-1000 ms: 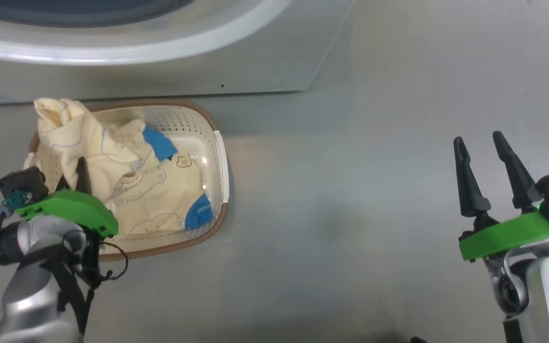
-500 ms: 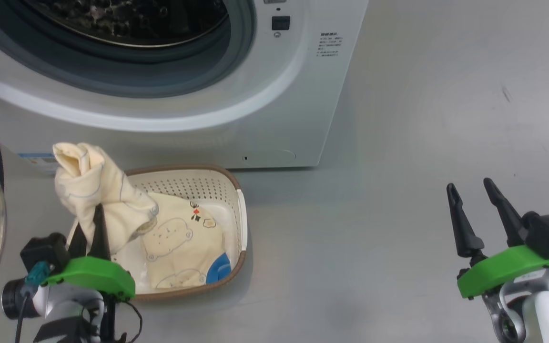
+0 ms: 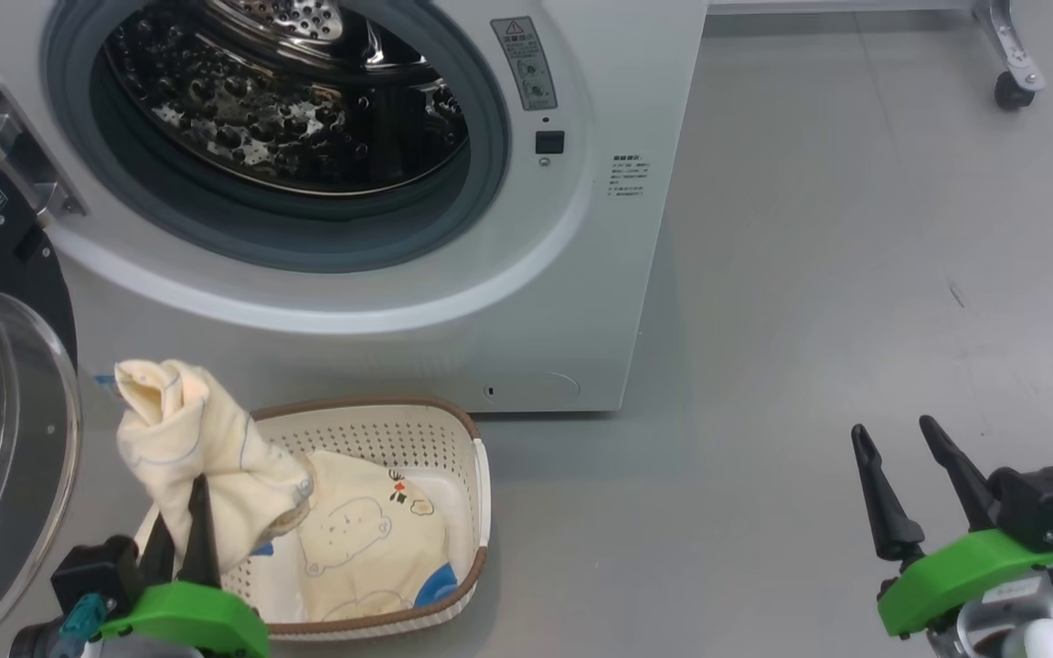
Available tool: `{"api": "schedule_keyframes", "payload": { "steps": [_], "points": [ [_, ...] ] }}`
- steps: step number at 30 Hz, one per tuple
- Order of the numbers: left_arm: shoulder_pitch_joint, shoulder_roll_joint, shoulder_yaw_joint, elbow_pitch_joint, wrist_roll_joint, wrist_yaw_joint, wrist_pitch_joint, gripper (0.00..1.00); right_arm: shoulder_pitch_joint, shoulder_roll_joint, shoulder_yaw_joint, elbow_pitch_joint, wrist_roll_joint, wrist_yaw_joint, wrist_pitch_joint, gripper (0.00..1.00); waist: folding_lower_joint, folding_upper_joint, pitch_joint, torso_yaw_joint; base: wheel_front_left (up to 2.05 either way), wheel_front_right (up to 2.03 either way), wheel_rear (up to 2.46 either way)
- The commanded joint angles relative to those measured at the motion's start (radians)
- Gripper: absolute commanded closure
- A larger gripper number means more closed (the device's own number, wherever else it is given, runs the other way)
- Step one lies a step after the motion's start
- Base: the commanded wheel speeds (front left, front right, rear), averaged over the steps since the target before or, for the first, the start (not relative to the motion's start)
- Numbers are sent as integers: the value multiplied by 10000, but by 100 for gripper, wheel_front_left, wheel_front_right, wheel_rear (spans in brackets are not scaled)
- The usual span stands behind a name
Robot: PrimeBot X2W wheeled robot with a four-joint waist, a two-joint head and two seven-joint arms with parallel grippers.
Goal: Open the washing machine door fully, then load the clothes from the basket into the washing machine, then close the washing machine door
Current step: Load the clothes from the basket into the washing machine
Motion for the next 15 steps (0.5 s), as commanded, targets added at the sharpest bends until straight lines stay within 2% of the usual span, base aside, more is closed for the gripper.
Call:
{"api": "schedule_keyframes", "payload": {
  "steps": [1, 15],
  "points": [
    [-201, 261, 384, -440, 49, 66, 26, 100, -188, -152, 218, -360, 43, 0, 34, 0, 1, -1, -65, 32, 0, 0, 0],
    [83, 300, 249, -897, -53, 190, 282, 100, -6, -152, 293, -477, 78, 0, 180, 0, 1, -1, -232, 99, 0, 0, 0]
  ]
}}
